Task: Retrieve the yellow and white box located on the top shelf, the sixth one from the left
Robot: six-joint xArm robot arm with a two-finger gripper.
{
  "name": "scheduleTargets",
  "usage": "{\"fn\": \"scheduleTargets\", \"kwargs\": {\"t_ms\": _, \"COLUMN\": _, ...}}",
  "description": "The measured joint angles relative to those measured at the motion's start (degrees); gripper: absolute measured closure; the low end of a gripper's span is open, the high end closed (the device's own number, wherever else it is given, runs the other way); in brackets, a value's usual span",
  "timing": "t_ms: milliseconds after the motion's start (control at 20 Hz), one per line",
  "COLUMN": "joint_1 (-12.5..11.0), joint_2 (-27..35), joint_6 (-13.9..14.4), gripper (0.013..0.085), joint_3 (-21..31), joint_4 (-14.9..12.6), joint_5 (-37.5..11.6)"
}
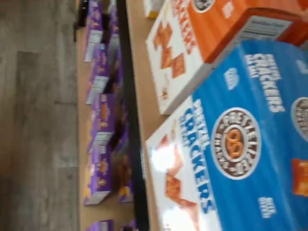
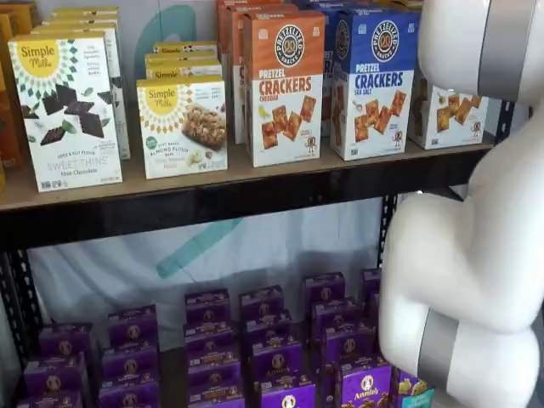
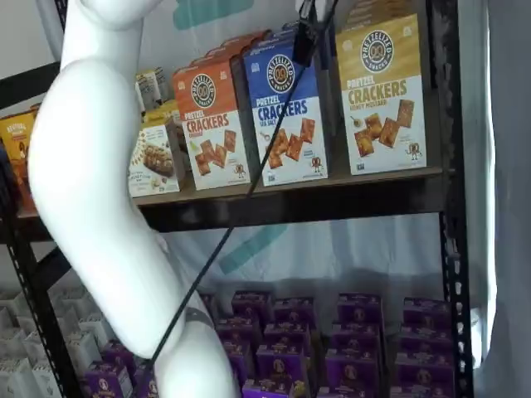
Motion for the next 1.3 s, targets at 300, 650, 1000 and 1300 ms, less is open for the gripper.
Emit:
{"fn": "scheduleTargets", "kwargs": {"t_ms": 300, "joint_1": 1.0, "joint_2": 0.1, "joint_6": 0.3, "gripper": 0.013, "joint_3": 1.4, "joint_4": 2.2, "joint_5": -6.2}}
{"fn": "scheduleTargets", "kwargs": {"t_ms": 650, "joint_1": 4.5, "joint_2": 1.3, "joint_6": -0.2, "gripper": 0.013, "joint_3": 2.1, "joint_4": 0.1, "joint_5": -13.4}}
{"fn": "scheduleTargets", "kwargs": {"t_ms": 1000, "joint_1": 6.4, "joint_2": 3.4, "joint_6": -0.3, "gripper": 0.013, "joint_3": 0.9, "joint_4": -2.0, "joint_5": -15.8}}
{"fn": "scheduleTargets", "kwargs": {"t_ms": 1300, "joint_1": 7.0, "joint_2": 6.1, "joint_6": -0.9, "gripper": 0.013, "joint_3": -2.3, "joint_4": -4.5, "joint_5": -16.0}}
